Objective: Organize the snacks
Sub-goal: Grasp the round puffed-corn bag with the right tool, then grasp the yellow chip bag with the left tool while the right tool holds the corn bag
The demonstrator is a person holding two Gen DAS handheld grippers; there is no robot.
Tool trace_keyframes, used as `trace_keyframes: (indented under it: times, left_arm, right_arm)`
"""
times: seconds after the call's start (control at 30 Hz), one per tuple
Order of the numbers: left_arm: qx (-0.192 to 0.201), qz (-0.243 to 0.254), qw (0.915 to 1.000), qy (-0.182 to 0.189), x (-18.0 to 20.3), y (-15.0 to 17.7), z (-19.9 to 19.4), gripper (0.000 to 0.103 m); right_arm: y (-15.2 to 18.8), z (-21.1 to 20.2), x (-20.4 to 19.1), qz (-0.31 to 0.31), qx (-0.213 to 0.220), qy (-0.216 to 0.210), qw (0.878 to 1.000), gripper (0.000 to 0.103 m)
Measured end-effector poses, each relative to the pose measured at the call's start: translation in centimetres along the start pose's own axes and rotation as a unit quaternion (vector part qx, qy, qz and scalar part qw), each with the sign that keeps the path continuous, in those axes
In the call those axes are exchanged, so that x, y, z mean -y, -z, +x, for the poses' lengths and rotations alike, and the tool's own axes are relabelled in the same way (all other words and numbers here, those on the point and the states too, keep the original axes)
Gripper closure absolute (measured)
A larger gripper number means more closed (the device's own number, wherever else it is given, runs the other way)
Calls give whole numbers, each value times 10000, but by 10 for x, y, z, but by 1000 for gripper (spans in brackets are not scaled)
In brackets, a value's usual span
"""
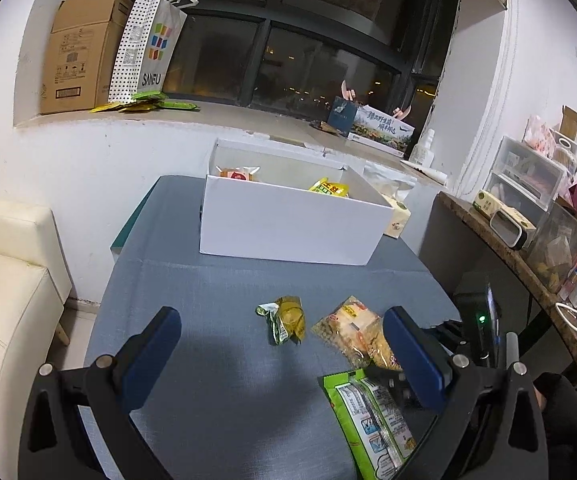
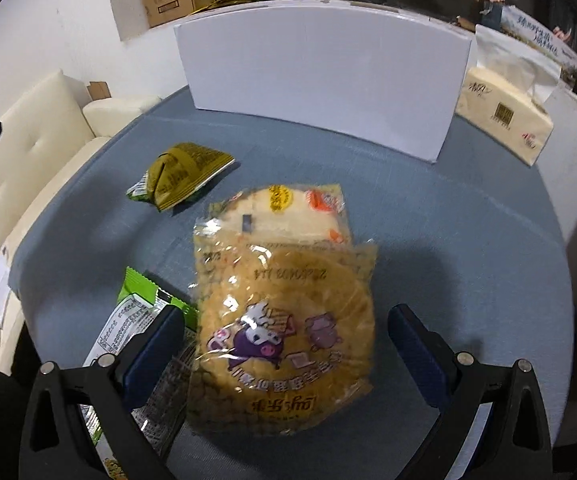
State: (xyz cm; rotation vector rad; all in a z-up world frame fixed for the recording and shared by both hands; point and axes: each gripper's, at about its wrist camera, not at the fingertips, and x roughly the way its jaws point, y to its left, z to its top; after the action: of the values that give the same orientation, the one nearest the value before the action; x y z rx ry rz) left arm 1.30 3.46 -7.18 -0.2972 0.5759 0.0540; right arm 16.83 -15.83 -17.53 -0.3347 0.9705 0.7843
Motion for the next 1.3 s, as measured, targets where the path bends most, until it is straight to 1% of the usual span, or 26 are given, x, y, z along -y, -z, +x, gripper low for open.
trace_keyframes:
  times: [0.03,0.07,0.17,0.23,0.27,0.33,0.4,0.5,0.57,0.7,0.77,0.9,1.0,1.2,1.27,1.3]
  left_arm:
    - [-31,26,10000,5,1,1,2,0]
    - [-60,58,10000,-2,2,1,4,0]
    - [-190,180,9997,-39,5,3,14,0]
    - [-298,330,9990,-45,10,4,26,0]
    - [-356,415,9985,-69,13,4,33,0]
    - [-464,666,9965,-193,19,4,53,0]
    - [-639,828,9943,-202,21,2,75,0]
    - [-998,917,9906,-194,24,1,115,0]
    - [-1180,1016,9874,-278,25,2,136,0]
    - [-1456,1103,9824,-399,24,8,161,0]
    - [-1580,1105,9802,-446,22,13,170,0]
    - [-1634,1044,9797,-510,18,15,178,0]
    - [-1666,987,9797,-528,15,14,181,0]
    - [-1678,951,9797,-547,14,11,188,0]
    - [-1692,962,9794,-532,12,10,190,1]
    - [-1731,964,9790,-469,12,11,192,9]
  right_arm:
    - [1,-1,-1,9,23,-10,10000,16]
    - [2,-2,0,16,60,-6,10000,23]
    - [1,-11,3,90,252,55,9996,24]
    - [0,-25,9,210,498,16,9985,24]
    - [0,-33,12,262,601,62,9978,24]
    - [1,-46,18,390,798,85,9960,24]
    - [2,-64,26,596,1021,-11,9930,24]
    - [7,-92,33,768,1356,4,9878,24]
    - [11,-111,33,822,1581,34,9840,24]
    - [22,-146,30,857,1939,79,9772,24]
    - [28,-158,30,873,2045,83,9749,24]
    - [35,-173,23,804,2192,109,9723,24]
    - [37,-177,18,738,2243,104,9717,24]
    - [36,-174,12,634,2203,68,9733,24]
    - [36,-173,10,596,2183,52,9741,24]
    - [36,-173,9,581,2186,67,9741,24]
